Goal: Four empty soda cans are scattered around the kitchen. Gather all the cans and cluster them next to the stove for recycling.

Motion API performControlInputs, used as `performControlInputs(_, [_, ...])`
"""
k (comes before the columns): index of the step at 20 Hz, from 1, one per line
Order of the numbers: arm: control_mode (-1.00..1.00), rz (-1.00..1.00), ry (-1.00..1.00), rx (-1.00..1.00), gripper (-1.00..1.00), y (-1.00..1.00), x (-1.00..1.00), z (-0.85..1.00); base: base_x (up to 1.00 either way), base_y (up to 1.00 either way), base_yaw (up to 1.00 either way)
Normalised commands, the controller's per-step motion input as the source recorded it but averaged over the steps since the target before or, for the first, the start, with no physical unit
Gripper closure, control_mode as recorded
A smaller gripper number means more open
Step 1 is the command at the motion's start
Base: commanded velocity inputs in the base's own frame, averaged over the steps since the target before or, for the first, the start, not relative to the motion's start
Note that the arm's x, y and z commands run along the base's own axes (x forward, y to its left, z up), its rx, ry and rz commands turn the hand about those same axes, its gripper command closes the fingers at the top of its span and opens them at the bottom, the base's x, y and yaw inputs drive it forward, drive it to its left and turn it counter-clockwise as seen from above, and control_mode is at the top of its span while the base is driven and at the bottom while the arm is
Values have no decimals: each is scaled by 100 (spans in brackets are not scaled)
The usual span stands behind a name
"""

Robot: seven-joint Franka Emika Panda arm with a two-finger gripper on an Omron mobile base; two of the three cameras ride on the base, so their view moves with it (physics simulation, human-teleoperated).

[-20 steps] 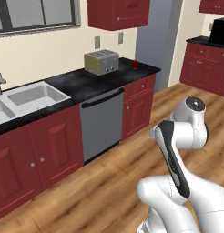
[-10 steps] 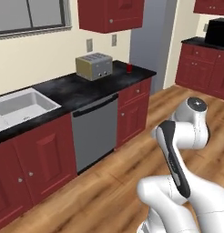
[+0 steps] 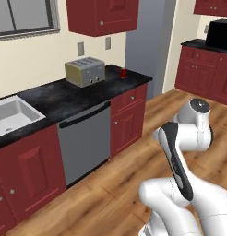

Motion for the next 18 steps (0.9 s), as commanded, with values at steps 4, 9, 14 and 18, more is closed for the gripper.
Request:
performControlInputs(4, [100, 0, 0, 0, -100, 0, 0, 0, 66, -34, 1])
performControlInputs(9, [100, 0, 0, 0, -100, 0, 0, 0, 70, -34, 1])
performControlInputs(14, [100, 0, 0, 0, -100, 0, 0, 0, 70, -32, 2])
performControlInputs(18, [100, 0, 0, 0, -100, 0, 0, 0, 72, -31, 1])
